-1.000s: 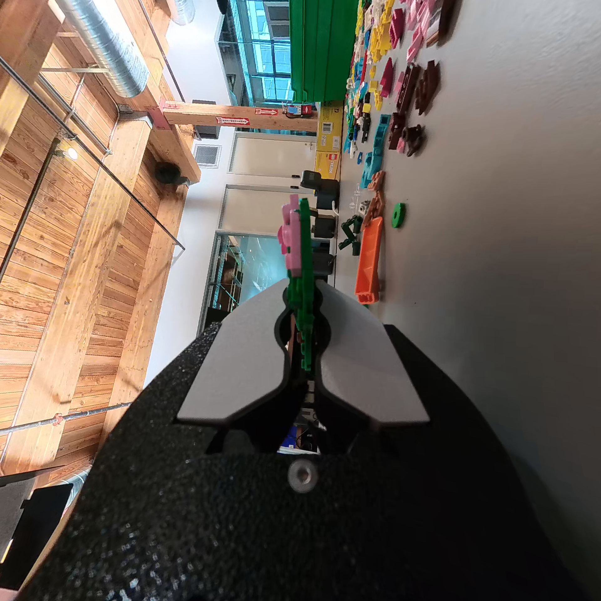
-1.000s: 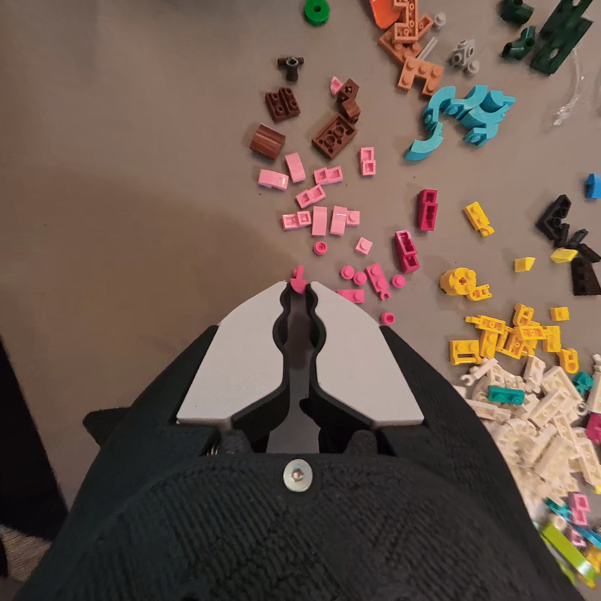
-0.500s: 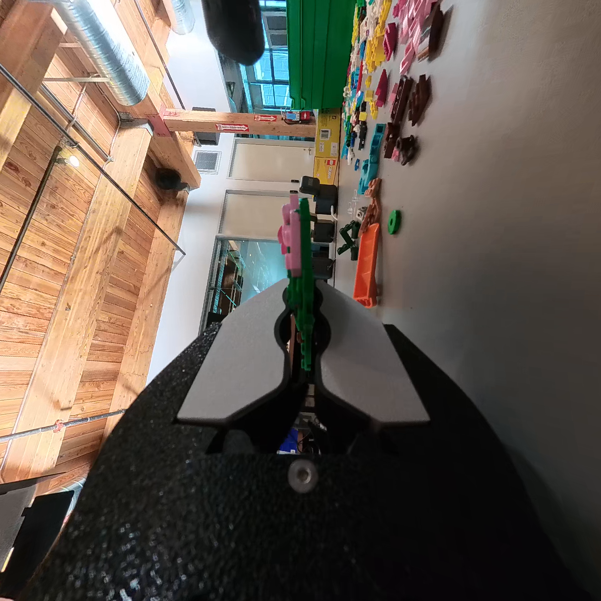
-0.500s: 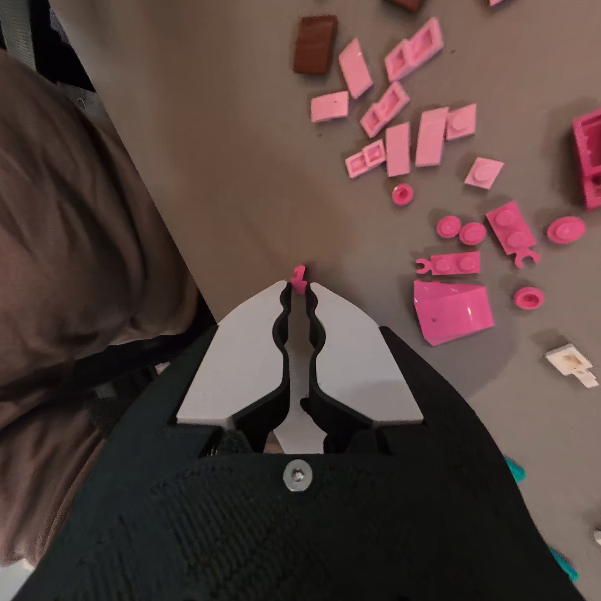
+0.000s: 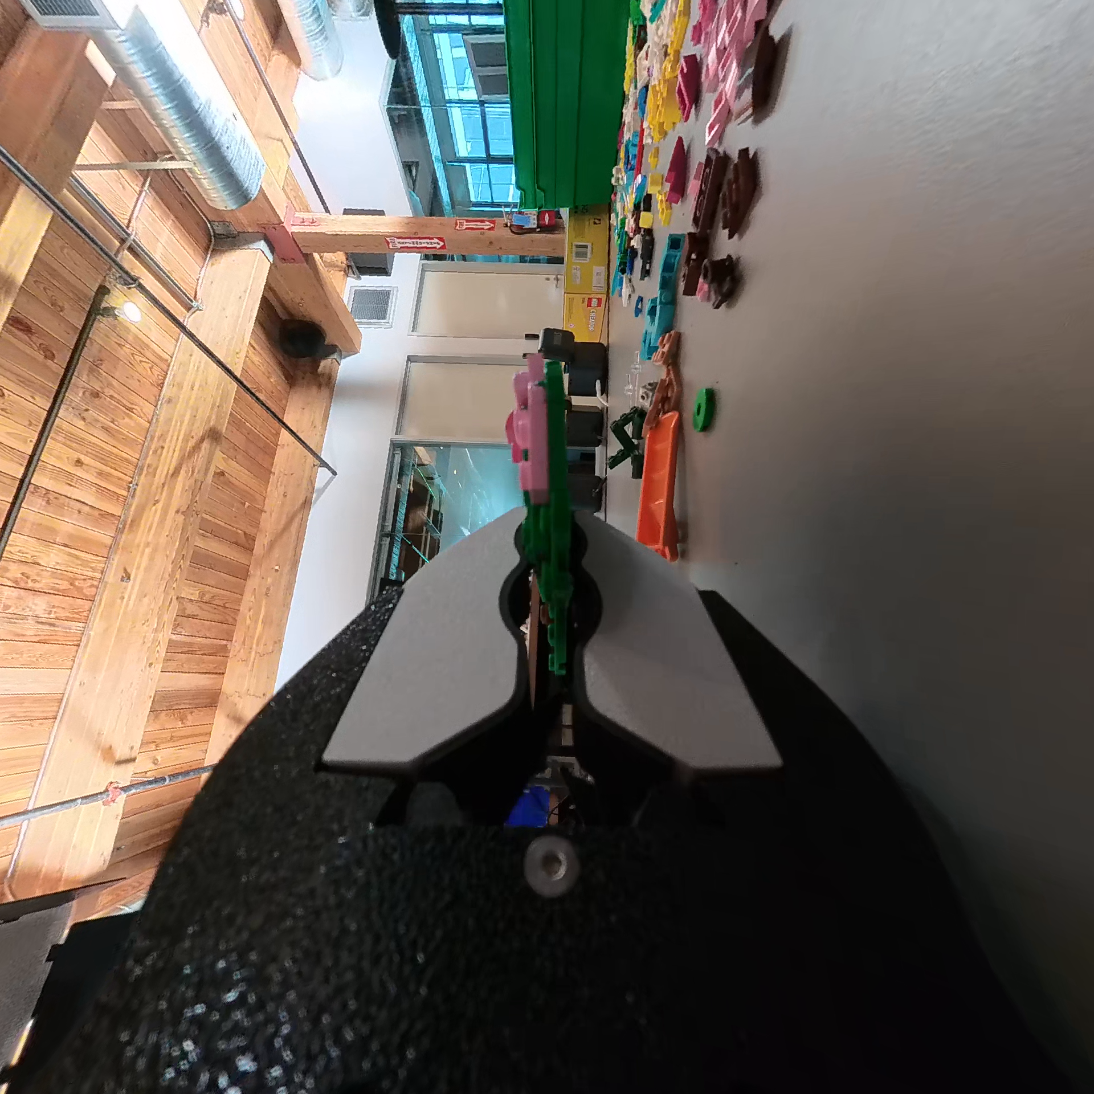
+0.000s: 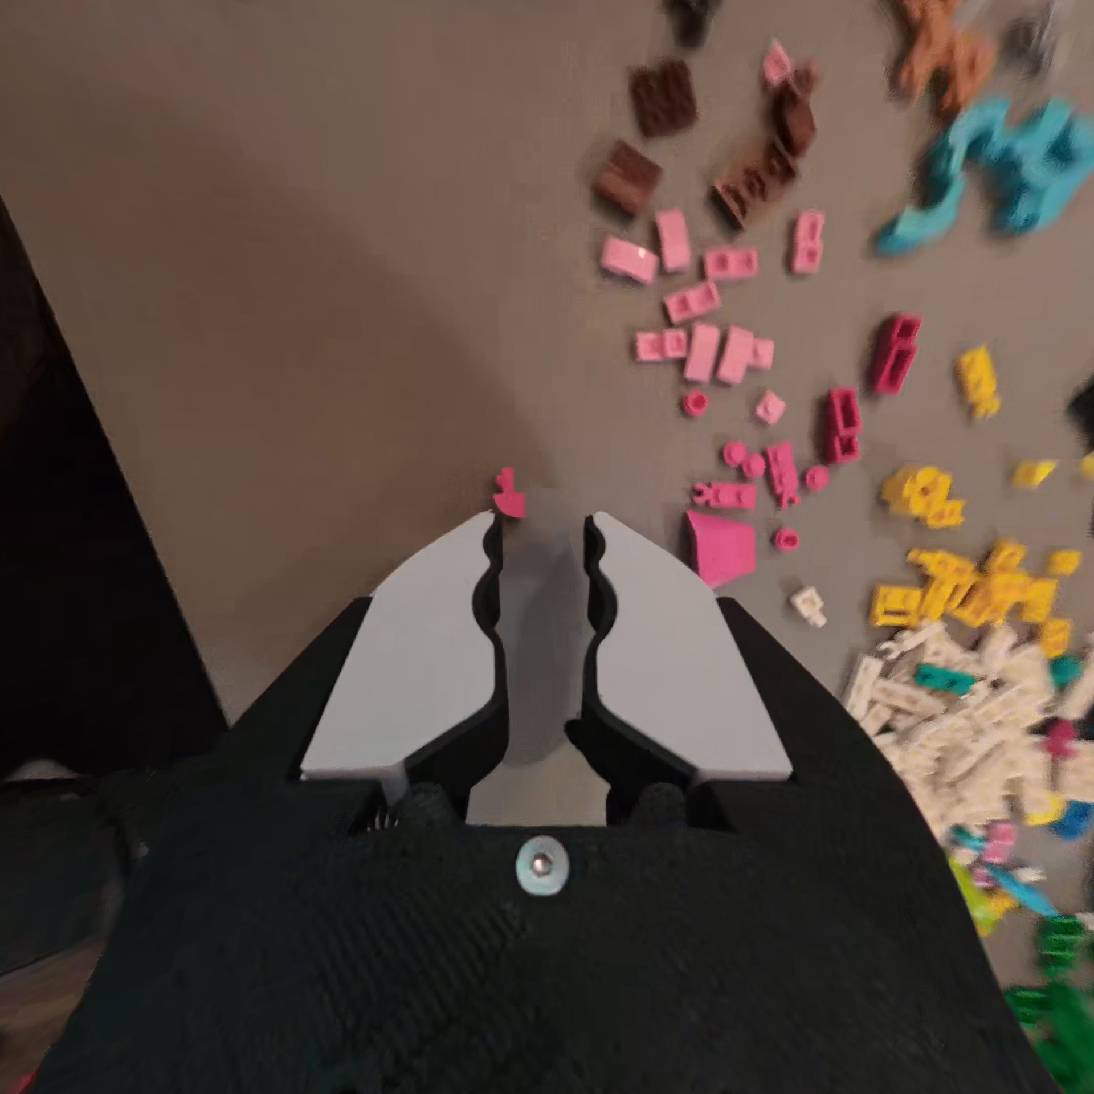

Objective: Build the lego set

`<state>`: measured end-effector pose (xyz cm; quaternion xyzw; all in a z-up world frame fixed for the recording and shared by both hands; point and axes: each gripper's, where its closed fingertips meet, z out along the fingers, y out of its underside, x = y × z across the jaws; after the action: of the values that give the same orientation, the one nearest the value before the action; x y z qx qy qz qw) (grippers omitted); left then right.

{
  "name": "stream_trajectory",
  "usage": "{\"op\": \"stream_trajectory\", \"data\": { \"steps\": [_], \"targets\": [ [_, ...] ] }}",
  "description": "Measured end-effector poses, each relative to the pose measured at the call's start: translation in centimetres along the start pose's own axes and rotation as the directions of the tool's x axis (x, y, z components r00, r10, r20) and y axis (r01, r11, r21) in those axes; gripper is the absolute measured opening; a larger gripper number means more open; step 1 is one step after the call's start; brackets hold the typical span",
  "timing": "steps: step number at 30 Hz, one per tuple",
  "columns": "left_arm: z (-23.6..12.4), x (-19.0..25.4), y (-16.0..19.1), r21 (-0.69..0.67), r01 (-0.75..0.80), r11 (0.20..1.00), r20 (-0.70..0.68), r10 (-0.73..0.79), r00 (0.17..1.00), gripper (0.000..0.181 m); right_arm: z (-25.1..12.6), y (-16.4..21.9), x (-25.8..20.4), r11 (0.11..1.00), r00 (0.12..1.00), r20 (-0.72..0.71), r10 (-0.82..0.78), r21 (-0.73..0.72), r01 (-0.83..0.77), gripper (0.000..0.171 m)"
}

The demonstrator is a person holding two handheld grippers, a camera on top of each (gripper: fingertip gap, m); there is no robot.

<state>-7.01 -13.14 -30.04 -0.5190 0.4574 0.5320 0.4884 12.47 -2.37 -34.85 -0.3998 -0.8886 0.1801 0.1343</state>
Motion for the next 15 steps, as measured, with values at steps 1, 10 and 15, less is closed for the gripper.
{"op": "stream_trajectory", "data": {
  "steps": [1, 10, 15],
  "targets": [
    [0.0, 0.0, 0.0, 0.001, -0.004, 1.0, 0.0, 0.004, 1.0, 0.008, 0.0, -0.1, -0.3, 0.997, 0.995, -0.056, -0.082, 0.011, 0.082, 0.023],
    [0.0, 0.2, -0.4, 0.009, -0.023, 1.0, -0.005, 0.023, 1.0, 0.009, 0.3, -1.1, -1.0, 0.951, 0.931, -0.222, -0.288, 0.051, 0.306, 0.009],
    [0.0, 0.2, -0.4, 0.01, -0.022, 1.0, -0.006, 0.022, 1.0, 0.009, 0.9, -0.8, -0.9, 0.937, 0.917, -0.195, -0.348, -0.03, 0.349, 0.009]
  ]
}}
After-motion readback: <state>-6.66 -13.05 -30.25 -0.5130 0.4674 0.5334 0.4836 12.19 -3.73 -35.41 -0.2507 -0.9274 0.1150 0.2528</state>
